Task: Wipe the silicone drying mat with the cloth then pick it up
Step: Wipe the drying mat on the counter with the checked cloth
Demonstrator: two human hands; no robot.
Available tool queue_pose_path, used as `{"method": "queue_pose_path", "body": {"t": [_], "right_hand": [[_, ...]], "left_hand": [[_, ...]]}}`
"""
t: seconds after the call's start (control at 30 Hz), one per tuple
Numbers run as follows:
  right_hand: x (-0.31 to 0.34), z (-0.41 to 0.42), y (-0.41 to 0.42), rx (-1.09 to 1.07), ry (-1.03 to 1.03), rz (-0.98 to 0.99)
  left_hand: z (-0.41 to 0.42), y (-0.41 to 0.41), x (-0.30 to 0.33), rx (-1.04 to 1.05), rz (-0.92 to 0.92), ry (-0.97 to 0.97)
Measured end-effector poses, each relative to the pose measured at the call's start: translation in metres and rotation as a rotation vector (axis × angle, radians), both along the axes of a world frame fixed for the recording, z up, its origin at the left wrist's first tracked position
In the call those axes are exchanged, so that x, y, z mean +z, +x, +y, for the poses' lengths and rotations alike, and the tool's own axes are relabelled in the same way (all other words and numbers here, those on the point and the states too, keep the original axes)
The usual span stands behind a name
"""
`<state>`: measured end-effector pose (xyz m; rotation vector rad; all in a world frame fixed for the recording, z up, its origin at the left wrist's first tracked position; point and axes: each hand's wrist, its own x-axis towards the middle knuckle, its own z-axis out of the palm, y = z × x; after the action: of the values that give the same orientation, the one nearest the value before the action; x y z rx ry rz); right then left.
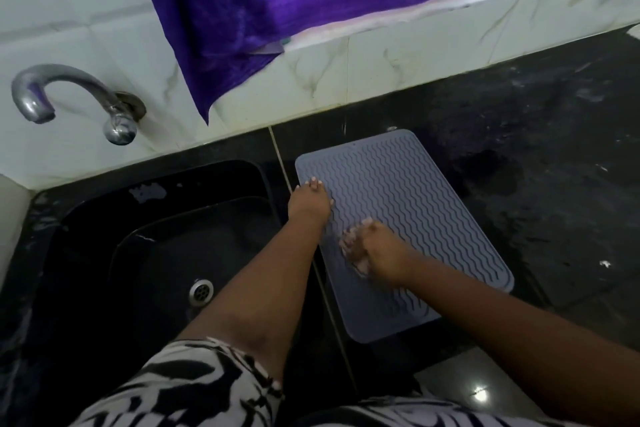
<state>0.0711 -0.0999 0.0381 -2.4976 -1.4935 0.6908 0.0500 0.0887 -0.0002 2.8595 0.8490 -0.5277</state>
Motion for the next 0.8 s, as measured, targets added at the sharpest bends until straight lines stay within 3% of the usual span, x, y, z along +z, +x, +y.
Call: {"method": "queue_pose_path", "body": {"t": [0.1,0.23,0.37,0.43,0.5,0.67,0.8], "right_hand": [[0.016,-0.052,-0.026,0.019,-0.116,0.122],[0.031,-0.071,-0.022,0.203,-0.373,0.261],[0.072,-0.047,0.006,0.073,-0.036,0.414],[0.065,-0.034,0.009,0.024,0.029,0.252],[0.038,-0.033,-0.002,0.023,-0.034,0.087],[-0.02,-0.059,-0.043,0.214,-0.273,-0.252],[-0.028,-0.087,-0.059,0.171,-0.238,-0.2]], "left_hand": [[-0.003,-0.001,0.001,0.051,0.006,-0.025],[-0.006,0.0,0.009,0.132,-0.046,-0.125],[-0.025,-0.017,0.009,0.142,-0.247,-0.2],[-0.051,-0.038,0.004,0.192,-0.416,-0.21],[-0.074,-0.058,-0.003,0.156,-0.547,-0.05],[-0.095,-0.086,-0.023,0.044,-0.419,-0.113],[-0.101,-0.083,-0.017,0.019,-0.322,-0.021]]}}
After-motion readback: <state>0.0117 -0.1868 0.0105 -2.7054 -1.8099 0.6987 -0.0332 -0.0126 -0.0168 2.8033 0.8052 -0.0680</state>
